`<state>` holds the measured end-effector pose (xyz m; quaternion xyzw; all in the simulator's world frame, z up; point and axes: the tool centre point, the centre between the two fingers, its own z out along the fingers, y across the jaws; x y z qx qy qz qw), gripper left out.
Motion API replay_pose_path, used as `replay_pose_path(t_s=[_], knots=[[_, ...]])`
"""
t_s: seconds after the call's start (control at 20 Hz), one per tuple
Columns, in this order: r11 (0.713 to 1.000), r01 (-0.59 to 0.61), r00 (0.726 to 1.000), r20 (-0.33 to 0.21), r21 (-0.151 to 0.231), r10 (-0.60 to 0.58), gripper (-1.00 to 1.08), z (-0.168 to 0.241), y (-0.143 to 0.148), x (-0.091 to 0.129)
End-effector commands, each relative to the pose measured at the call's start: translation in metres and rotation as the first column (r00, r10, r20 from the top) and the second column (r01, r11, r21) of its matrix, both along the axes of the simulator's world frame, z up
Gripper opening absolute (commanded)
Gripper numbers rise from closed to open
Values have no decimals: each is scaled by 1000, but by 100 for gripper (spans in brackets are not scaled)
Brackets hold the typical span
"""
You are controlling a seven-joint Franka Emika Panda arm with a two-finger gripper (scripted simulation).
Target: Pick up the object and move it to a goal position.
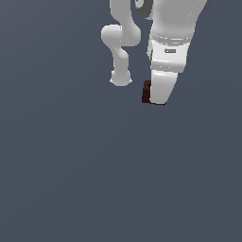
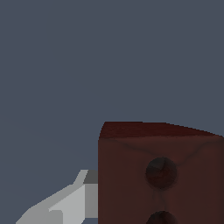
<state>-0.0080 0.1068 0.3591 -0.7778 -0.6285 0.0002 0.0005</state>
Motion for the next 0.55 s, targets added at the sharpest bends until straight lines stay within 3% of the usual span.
replay_pose_path(t_s=[0.0, 0.5], knots=[[1000, 1, 1000, 1, 0, -1, -100, 12, 5, 3], [1000, 1, 1000, 1, 0, -1, -100, 28, 13, 9]])
